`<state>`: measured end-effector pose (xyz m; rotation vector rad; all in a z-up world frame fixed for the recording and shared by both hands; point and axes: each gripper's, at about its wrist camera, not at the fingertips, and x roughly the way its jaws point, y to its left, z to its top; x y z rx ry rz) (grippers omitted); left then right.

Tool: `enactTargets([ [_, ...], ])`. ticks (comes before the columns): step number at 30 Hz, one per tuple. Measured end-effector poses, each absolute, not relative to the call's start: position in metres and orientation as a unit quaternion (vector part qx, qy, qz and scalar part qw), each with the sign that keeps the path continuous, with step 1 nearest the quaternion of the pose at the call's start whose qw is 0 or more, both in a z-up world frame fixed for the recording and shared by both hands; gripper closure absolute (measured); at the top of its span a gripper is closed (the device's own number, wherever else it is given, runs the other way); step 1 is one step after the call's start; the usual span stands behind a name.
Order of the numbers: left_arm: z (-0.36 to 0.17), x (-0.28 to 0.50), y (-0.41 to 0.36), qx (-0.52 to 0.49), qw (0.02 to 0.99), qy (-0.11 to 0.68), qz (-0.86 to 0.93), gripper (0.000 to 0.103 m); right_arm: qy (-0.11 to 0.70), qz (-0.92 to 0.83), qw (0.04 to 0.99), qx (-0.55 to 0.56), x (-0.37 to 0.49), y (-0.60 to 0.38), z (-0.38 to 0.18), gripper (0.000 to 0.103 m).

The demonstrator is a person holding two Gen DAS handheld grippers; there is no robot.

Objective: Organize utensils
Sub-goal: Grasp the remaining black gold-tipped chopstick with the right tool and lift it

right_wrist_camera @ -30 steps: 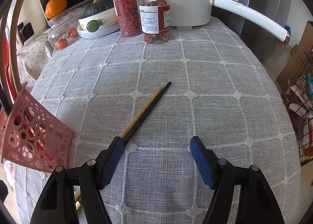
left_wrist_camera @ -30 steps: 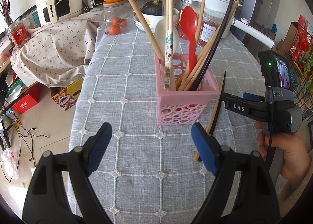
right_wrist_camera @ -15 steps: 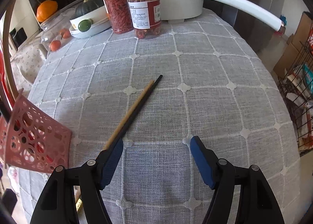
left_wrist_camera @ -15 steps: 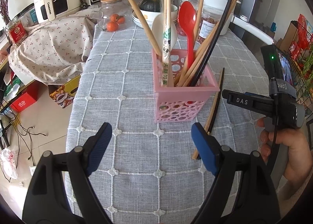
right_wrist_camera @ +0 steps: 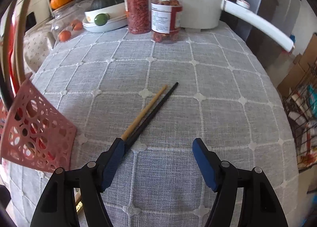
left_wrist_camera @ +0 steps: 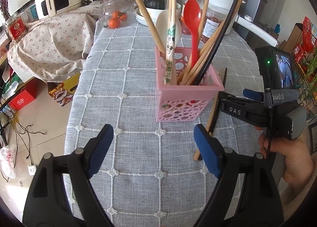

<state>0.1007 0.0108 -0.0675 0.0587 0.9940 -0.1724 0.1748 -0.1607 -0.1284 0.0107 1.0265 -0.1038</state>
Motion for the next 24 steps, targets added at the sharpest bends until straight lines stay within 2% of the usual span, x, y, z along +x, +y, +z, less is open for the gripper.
enactTargets([
  [4, -0.067, 0.1, 0.012, 0.025, 0.875, 0.476, -0.084, 0.02, 0.511, -0.03, 0.859, -0.002, 0.173, -0.155, -0.134, 0.035],
  [6, -0.067, 0.1, 0.012, 0.023, 0.875, 0.476, -0.085, 0.02, 0.518, -0.028, 0.855, 0.006, 0.173, -0.161, -0.132, 0.041],
  [9, -0.066, 0.1, 0.012, 0.017, 0.874, 0.476, -0.097, 0.02, 0.525, -0.027, 0.851, 0.014, 0.171, -0.173, -0.128, 0.07],
  [10, -0.065, 0.099, 0.011, 0.015, 0.873, 0.476, -0.103, 0.02, 0.53, -0.031, 0.848, 0.013, 0.171, -0.176, -0.128, 0.084],
  [11, -0.064, 0.098, 0.01, 0.015, 0.874, 0.474, -0.107, 0.02, 0.536, -0.027, 0.844, 0.028, 0.17, -0.184, -0.127, 0.087],
  [16, -0.052, 0.083, -0.006, 0.048, 0.878, 0.457, -0.133, 0.02, 0.553, -0.019, 0.827, 0.1, 0.158, -0.221, -0.125, 0.097],
  [22, -0.036, 0.062, -0.043, 0.07, 0.859, 0.46, -0.214, 0.02, 0.528, -0.013, 0.837, 0.142, 0.133, -0.262, -0.096, 0.097],
  [24, -0.035, 0.059, -0.062, 0.091, 0.853, 0.461, -0.226, 0.025, 0.521, -0.009, 0.84, 0.152, 0.127, -0.274, -0.088, 0.097],
])
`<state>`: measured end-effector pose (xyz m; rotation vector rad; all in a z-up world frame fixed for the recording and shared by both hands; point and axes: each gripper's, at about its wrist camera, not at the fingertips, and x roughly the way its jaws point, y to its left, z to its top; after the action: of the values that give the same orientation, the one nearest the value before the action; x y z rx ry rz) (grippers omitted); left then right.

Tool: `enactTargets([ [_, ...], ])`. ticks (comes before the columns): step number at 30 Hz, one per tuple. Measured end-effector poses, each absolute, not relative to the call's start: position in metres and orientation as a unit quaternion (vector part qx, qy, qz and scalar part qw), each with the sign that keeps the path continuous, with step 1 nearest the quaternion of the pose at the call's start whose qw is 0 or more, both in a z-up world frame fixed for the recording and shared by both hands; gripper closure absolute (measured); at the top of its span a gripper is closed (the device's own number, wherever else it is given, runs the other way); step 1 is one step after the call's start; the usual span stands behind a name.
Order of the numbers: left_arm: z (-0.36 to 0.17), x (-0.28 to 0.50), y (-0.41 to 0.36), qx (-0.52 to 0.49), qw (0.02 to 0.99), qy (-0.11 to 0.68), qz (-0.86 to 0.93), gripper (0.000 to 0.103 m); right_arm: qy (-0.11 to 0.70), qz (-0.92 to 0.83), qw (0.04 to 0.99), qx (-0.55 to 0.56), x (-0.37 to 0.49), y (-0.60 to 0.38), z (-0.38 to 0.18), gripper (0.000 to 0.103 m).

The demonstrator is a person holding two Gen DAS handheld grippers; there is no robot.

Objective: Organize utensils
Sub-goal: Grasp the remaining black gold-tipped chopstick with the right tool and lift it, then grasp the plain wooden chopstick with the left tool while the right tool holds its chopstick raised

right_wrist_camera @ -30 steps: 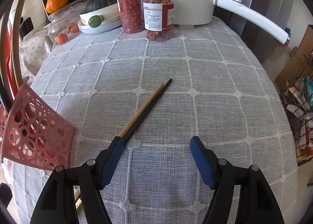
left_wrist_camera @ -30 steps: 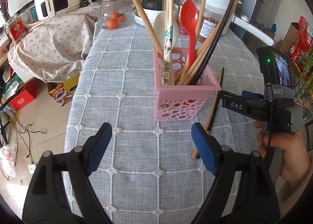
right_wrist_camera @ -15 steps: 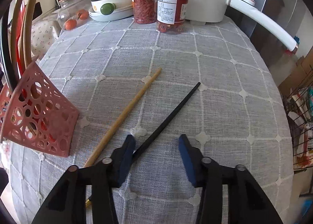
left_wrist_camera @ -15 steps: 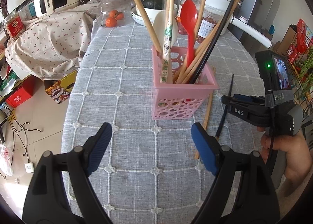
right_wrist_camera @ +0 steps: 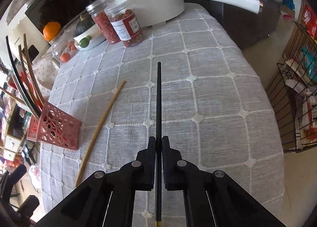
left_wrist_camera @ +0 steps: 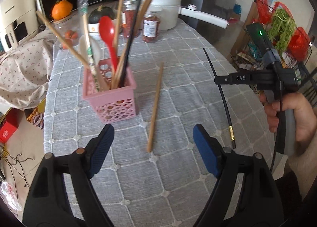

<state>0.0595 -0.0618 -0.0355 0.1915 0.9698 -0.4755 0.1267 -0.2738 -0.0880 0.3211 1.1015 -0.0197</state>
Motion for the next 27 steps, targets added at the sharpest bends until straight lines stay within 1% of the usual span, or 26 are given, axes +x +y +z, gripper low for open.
enactTargets([
  [2, -0.038, 0.063, -0.083, 0.103, 0.839, 0.477, -0.239, 0.041, 0.518, -0.01, 0.839, 0.163, 0.119, -0.286, -0.082, 0.097],
  [3, -0.041, 0.068, -0.093, 0.105, 0.829, 0.49, -0.249, 0.044, 0.518, -0.01, 0.839, 0.166, 0.113, -0.291, -0.078, 0.097],
  [5, -0.046, 0.081, -0.115, 0.099, 0.807, 0.516, -0.269, 0.054, 0.515, -0.01, 0.839, 0.174, 0.104, -0.301, -0.073, 0.097],
  [9, -0.055, 0.115, -0.155, 0.109, 0.804, 0.531, -0.245, 0.055, 0.505, -0.018, 0.84, 0.196, 0.09, -0.326, -0.067, 0.097],
  [13, -0.076, 0.153, -0.181, 0.128, 0.806, 0.546, -0.192, 0.056, 0.507, -0.018, 0.834, 0.219, 0.084, -0.344, -0.07, 0.097],
  [19, -0.098, 0.189, -0.199, 0.157, 0.815, 0.542, -0.134, 0.061, 0.509, -0.001, 0.827, 0.238, 0.087, -0.35, -0.074, 0.097],
  [20, -0.102, 0.192, -0.2, 0.158, 0.813, 0.545, -0.128, 0.065, 0.508, 0.004, 0.827, 0.241, 0.088, -0.35, -0.074, 0.097],
  [23, -0.115, 0.204, -0.201, 0.162, 0.809, 0.554, -0.114, 0.07, 0.507, 0.013, 0.825, 0.249, 0.088, -0.351, -0.074, 0.097],
  [27, -0.128, 0.211, -0.196, 0.166, 0.807, 0.559, -0.092, 0.072, 0.508, 0.019, 0.822, 0.255, 0.09, -0.352, -0.075, 0.097],
])
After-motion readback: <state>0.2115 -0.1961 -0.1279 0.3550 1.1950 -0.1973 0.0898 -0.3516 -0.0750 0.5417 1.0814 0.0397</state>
